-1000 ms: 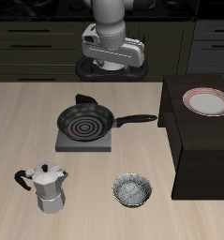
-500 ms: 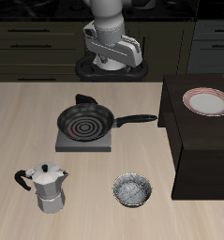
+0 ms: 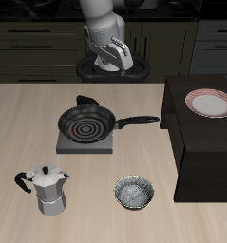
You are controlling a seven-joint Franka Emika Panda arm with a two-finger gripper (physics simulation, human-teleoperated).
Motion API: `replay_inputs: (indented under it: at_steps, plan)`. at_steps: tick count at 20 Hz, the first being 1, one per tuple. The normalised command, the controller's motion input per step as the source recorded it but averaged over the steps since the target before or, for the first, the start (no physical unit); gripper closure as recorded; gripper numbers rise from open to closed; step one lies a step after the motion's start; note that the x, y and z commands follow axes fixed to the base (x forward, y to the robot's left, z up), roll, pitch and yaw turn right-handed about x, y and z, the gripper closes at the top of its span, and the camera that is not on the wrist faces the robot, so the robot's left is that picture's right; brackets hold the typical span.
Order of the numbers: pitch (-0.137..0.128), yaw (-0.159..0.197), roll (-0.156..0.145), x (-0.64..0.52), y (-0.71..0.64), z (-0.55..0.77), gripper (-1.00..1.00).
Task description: Place the frypan on the top layer of the shelf and place the moka pot on the stove
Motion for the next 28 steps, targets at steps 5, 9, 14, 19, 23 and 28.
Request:
replay_inputs:
  at_steps: [5, 9, 14, 19, 23, 28]
  plan:
    - [-0.078, -0.191, 0.046, 0.01, -0.14, -0.05, -1.00]
    - [0.003, -0.184, 0.034, 0.06, -0.08, -0.18, -1.00]
    - [0.005, -0.067, -0.012, 0.06, 0.04, -0.24, -1.00]
    - [-0.008, -0.019, -0.001, 0.03, 0.07, -0.20, -1.00]
    - [-0.013, -0.016, 0.022, 0.03, 0.09, -0.25, -1.00]
    - [-0.077, 0.001, 0.033, -0.20, 0.14, -0.24, -1.00]
